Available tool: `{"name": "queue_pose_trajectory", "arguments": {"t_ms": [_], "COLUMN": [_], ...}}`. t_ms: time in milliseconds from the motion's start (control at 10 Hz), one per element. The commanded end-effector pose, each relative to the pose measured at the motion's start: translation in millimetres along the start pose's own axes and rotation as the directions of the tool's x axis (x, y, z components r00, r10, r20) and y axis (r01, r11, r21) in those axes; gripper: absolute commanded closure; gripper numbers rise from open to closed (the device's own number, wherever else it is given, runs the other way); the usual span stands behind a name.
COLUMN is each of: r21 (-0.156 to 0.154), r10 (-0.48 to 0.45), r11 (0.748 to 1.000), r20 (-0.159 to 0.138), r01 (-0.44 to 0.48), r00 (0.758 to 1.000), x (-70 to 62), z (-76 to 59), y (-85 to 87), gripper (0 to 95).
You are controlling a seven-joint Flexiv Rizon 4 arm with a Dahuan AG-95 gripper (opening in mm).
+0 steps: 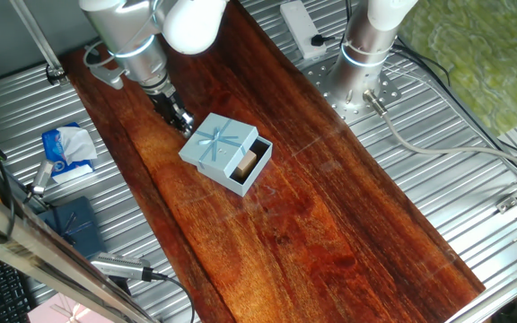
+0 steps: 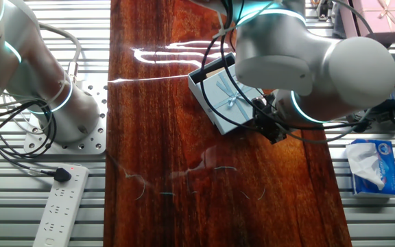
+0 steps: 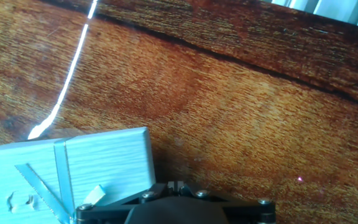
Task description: Slide the outer casing onto the gift box
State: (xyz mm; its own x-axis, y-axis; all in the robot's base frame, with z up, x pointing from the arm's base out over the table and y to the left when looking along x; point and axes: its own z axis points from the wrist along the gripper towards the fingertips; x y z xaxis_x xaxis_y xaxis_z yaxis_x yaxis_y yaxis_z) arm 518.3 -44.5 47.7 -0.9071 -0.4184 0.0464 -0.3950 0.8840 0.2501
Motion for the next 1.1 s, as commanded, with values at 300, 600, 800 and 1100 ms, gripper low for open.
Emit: {"name": "queue_pose_trajectory", "arguments": {"t_ms": [300,600,800,1100], "r21": [0.005,0.003,0.001,-0.002], "r10": [0.018,0.032,0.043,0.041], "r11": [1.000,0.999,0.999,0.999], "r20": [-0.003,-0.002,0.001,0.001], "r01": [-0.018,-0.032,-0.043,-0.041], "r00": [1.000,0.999,0.999,0.999], "x": [-0.6,-0.8,1.3,1.6], "z": [0.5,1.7,5.5,4.9], "y": [0.7,2.4,8.0,8.3], "gripper": [95.0,95.0,95.0,95.0]}}
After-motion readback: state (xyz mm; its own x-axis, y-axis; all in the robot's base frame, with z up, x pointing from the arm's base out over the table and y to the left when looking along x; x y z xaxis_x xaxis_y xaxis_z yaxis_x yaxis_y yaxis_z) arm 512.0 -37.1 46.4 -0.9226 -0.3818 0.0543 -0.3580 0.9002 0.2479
